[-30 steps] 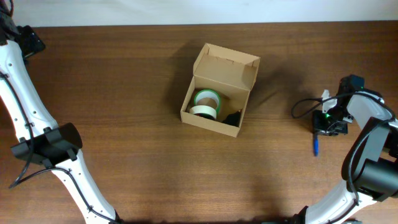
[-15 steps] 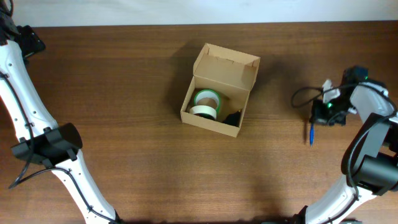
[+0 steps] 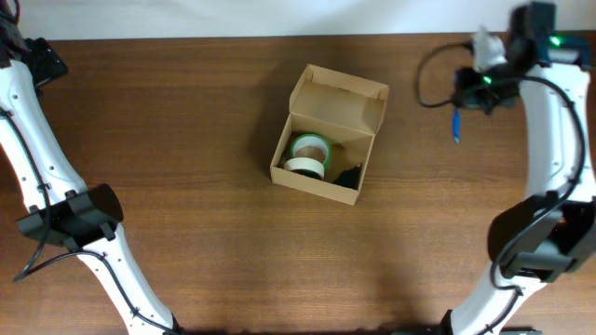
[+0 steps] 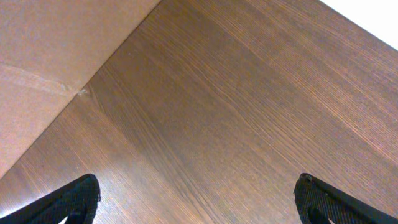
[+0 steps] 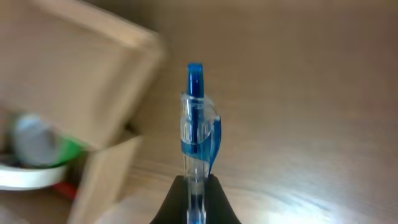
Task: Pack container
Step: 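Lift the blue pen and carry it over the box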
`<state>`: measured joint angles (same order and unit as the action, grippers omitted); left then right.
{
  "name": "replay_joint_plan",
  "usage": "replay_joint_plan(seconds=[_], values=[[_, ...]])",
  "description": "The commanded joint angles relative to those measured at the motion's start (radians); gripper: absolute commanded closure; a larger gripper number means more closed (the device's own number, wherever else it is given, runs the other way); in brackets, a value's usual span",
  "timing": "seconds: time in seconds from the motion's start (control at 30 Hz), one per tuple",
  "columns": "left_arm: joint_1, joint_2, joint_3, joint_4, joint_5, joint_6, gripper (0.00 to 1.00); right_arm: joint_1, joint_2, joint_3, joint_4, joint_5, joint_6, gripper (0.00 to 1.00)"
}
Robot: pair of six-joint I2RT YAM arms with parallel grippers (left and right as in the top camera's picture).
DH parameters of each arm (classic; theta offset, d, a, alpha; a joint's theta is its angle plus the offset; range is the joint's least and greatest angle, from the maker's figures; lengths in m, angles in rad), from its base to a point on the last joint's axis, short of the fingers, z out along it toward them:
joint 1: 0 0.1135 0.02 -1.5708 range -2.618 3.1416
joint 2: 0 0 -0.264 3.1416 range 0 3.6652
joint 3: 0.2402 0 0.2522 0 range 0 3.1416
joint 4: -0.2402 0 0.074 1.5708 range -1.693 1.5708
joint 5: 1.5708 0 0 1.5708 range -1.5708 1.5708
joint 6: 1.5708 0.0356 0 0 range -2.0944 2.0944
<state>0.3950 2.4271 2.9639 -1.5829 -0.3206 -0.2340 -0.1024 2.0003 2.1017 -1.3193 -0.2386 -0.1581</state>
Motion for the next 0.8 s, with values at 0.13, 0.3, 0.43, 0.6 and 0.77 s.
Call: replay_joint_plan(seconds=[0.13, 0.3, 0.43, 0.6, 0.77], values=[[0.001, -0.019, -0.004, -0.001, 0.004, 0.004, 0.00, 0.300, -0.006, 0.155, -0.108, -0.020, -0.223, 0.96], [0.001, -0.019, -0.004, -0.001, 0.004, 0.004, 0.00, 0.478, 0.003, 0.140, -0.137, -0.019, -0.381, 0.95], [0.001, -0.019, -0.004, -0.001, 0.004, 0.004, 0.00, 0.561, 0.014, 0.112, -0.137, -0.011, -0.434, 0.94], [0.001, -0.019, -0.004, -0.001, 0.004, 0.004, 0.00, 0.587, 0.063, 0.078, -0.135, -0.014, -0.407, 0.94], [0.001, -0.019, -0.004, -0.001, 0.004, 0.004, 0.00, 0.587, 0.113, 0.020, -0.109, -0.020, -0.407, 0.94]])
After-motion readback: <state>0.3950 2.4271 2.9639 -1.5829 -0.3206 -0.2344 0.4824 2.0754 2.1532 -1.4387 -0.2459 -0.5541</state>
